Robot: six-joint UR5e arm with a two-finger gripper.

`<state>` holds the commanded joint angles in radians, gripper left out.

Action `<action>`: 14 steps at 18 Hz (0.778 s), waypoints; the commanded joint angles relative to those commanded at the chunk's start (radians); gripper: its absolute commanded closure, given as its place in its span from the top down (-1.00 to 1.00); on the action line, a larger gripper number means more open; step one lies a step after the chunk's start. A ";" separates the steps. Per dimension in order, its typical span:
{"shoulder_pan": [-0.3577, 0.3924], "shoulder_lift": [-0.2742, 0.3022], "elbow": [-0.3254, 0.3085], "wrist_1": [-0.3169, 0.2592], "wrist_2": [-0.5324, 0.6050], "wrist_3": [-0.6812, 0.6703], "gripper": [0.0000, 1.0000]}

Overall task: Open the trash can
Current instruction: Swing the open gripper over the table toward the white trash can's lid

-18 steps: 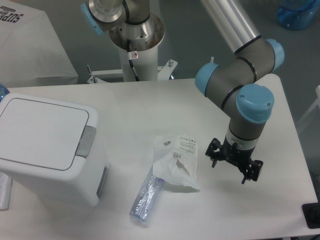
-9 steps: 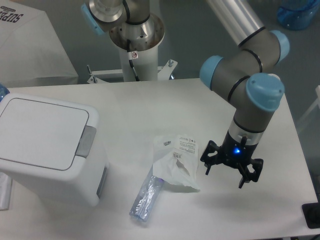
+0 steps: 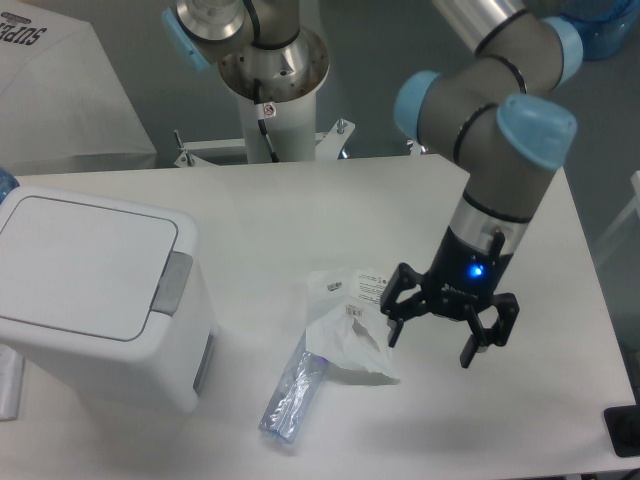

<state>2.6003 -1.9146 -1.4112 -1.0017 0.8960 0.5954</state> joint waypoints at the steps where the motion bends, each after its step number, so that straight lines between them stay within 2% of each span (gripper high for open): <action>1: -0.024 0.009 -0.002 0.000 -0.006 -0.026 1.00; 3: -0.077 0.037 -0.018 -0.003 -0.008 -0.054 1.00; 8: -0.109 0.179 -0.195 0.011 -0.123 -0.051 1.00; 12: -0.120 0.178 -0.206 0.014 -0.124 -0.048 1.00; 14: -0.144 0.163 -0.204 0.037 -0.121 -0.040 1.00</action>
<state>2.4560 -1.7517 -1.6153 -0.9650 0.7746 0.5553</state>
